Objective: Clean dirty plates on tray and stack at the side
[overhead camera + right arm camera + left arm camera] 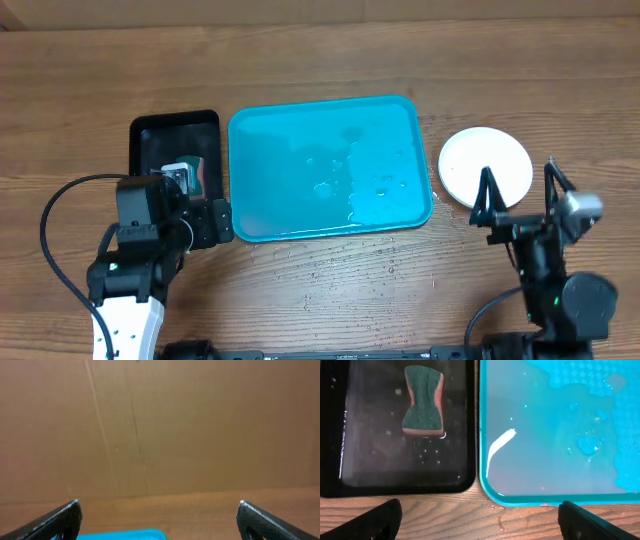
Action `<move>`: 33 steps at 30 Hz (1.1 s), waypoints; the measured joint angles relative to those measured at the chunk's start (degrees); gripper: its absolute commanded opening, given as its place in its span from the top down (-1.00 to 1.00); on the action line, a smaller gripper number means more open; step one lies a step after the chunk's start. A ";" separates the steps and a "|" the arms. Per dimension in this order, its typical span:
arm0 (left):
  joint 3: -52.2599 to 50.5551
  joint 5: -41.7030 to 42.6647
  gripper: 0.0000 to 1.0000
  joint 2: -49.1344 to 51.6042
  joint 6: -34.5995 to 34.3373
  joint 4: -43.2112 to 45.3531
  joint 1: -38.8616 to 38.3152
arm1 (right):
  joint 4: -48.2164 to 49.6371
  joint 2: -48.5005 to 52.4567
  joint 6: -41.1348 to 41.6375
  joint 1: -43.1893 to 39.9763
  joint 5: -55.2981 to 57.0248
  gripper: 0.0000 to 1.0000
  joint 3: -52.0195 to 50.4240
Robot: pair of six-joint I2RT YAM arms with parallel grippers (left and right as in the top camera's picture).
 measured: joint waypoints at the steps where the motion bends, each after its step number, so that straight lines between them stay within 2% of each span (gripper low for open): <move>1: 0.00 0.00 -1.00 0.44 0.00 0.02 0.00 | 1.81 -1.49 0.02 0.00 0.02 -1.00 -2.03; 7: 0.00 0.13 -0.99 2.95 0.00 0.00 0.00 | 10.56 -6.67 0.00 0.00 0.46 -1.00 -11.93; 14: -0.02 0.13 -1.00 5.86 0.00 0.00 0.00 | 12.68 -9.42 0.00 0.00 1.60 -1.00 -16.74; 16: 0.00 0.13 -1.00 6.78 0.02 0.00 0.00 | 11.17 -10.93 -0.04 0.00 1.68 -1.00 -18.21; 23: -0.02 0.13 -1.00 9.35 0.02 0.00 0.00 | -5.51 -15.37 -0.15 0.00 2.05 -1.00 -18.93; 33: -0.02 0.13 -1.00 11.45 0.00 0.02 0.00 | -5.95 -15.28 -0.15 0.00 1.90 -1.00 -18.93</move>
